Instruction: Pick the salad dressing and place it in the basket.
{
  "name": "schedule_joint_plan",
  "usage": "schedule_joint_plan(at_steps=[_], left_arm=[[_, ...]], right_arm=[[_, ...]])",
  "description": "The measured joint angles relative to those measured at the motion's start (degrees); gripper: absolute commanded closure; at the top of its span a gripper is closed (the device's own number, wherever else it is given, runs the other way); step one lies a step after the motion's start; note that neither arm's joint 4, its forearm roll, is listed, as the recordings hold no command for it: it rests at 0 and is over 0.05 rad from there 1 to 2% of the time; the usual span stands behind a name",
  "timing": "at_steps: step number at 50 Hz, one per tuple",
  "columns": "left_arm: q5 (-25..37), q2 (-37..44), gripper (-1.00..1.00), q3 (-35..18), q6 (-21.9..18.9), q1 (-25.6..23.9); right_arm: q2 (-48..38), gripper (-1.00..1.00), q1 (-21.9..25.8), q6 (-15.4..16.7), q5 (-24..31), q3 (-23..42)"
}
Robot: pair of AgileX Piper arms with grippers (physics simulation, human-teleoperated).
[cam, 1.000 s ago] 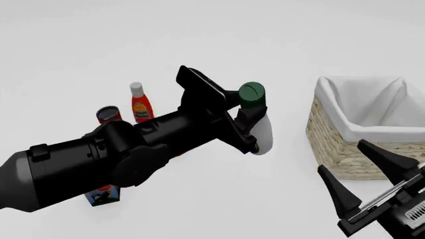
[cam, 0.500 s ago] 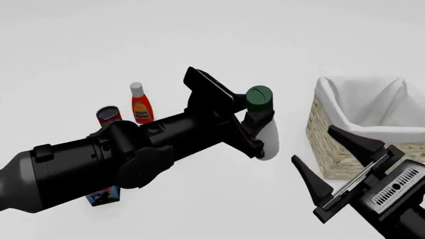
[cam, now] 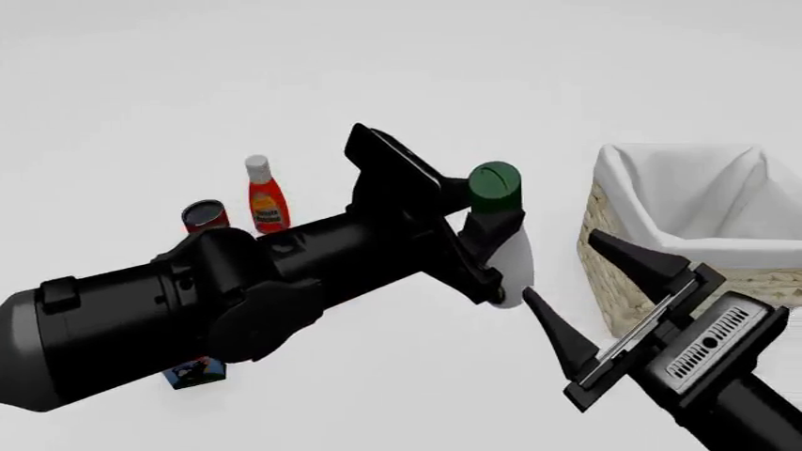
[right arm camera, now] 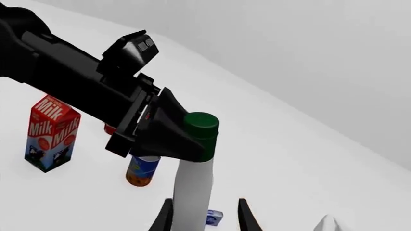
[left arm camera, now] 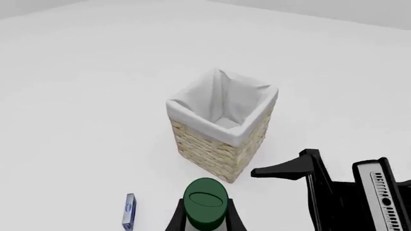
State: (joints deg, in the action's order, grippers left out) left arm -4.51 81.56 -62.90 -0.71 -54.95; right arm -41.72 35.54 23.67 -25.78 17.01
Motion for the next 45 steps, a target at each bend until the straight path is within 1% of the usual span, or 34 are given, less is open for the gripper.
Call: schedule_joint_plan(at_steps=[15, 45], left_arm=[[0.36, -0.62, 1.00, 0.35, 0.99, -1.02], [0.69, -1.42, 1.00, 1.19, 2.35, -3.24]], right_arm=[[-3.63, -1.00, 0.96, 0.10, -4.43, -0.31], [-9.33, -1.00, 2.62, 0.36, -10.60, -0.34]])
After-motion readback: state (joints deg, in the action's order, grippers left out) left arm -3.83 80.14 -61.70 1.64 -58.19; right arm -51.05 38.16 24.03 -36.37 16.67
